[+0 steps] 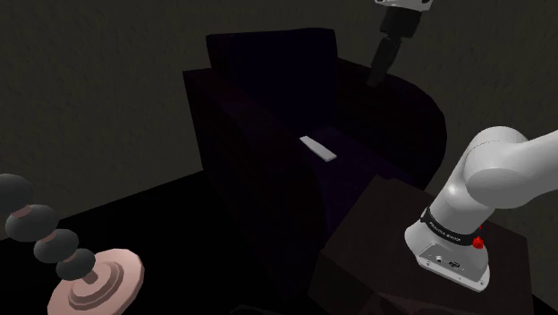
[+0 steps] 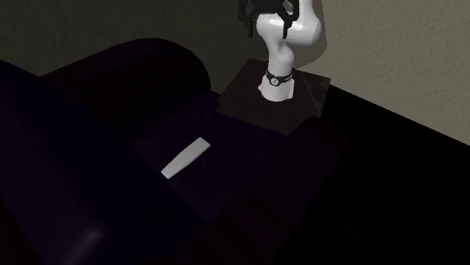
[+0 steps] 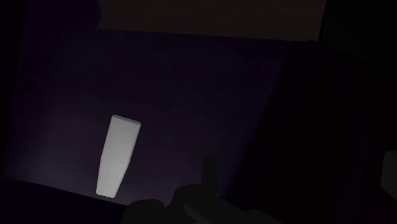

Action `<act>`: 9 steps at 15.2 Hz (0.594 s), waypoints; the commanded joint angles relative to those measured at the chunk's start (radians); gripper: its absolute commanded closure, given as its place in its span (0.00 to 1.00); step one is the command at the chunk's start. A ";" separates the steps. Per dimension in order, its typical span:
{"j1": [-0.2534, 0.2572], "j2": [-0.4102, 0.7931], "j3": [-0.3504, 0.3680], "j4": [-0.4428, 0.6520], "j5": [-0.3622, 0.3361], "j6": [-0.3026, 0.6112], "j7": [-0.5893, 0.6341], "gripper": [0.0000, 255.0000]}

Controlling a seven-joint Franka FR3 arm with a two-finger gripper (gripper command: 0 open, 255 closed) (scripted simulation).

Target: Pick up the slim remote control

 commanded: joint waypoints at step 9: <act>-0.039 0.190 -0.021 -0.085 -0.030 0.258 0.004 0.00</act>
